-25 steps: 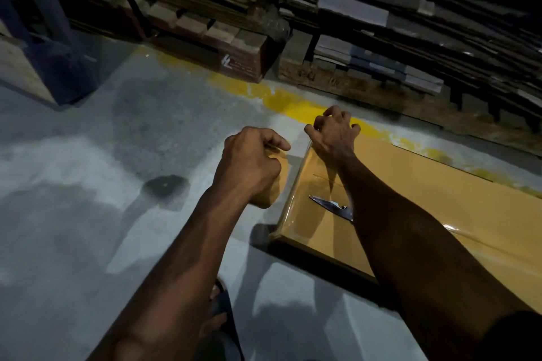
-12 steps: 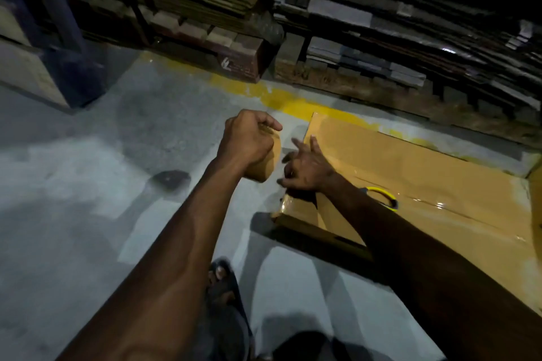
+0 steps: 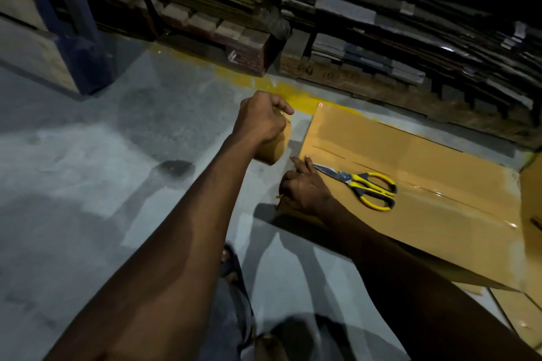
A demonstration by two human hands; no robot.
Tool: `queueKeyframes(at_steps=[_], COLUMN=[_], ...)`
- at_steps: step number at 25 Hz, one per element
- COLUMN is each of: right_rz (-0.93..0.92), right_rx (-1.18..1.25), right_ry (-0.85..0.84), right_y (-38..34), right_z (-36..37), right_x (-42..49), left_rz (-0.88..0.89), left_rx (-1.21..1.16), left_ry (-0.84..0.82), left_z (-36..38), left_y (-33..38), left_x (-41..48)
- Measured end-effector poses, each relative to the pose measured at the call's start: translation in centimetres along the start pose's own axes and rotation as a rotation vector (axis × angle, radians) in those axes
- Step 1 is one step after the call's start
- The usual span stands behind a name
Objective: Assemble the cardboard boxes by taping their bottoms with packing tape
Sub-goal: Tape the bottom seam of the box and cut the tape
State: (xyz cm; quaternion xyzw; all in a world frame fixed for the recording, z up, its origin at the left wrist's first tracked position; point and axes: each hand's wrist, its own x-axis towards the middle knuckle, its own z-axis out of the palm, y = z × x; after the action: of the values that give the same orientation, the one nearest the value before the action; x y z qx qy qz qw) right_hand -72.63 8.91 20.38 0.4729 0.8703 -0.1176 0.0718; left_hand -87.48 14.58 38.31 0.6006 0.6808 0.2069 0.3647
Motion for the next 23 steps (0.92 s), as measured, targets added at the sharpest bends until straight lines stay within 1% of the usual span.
queueKeyframes(at_steps=[6, 10, 14, 17, 19, 21, 23], right_rz=[-0.053, -0.039, -0.029, -0.039, -0.034, -0.041, -0.026], right_rx=[-0.056, -0.057, 0.016, 0.117, 0.132, 0.145, 0.143], right_ry=[-0.018, -0.049, 0.022, 0.001, -0.015, 0.018, 0.006], right_y=[0.5, 0.3, 0.4, 0.8, 0.5, 0.5, 0.8], right_z=[0.7, 0.9, 1.3, 1.0, 1.1, 1.2, 0.8], right_x=[0.0, 0.3, 0.2, 0.3, 0.1, 0.0, 0.0], left_rz=[0.003, -0.003, 0.006, 0.006, 0.010, 0.018, 0.022], left_rx=[0.003, 0.008, 0.005, 0.002, -0.004, -0.002, 0.000], left_ry=[-0.003, -0.005, -0.004, -0.002, -0.002, -0.006, -0.009], left_z=[-0.1, -0.1, 0.0, 0.1, 0.2, 0.3, 0.4], left_y=[0.0, -0.4, -0.6, -0.5, -0.5, -0.5, -0.5], left_x=[0.6, 0.9, 1.0, 0.9, 0.8, 0.7, 0.7])
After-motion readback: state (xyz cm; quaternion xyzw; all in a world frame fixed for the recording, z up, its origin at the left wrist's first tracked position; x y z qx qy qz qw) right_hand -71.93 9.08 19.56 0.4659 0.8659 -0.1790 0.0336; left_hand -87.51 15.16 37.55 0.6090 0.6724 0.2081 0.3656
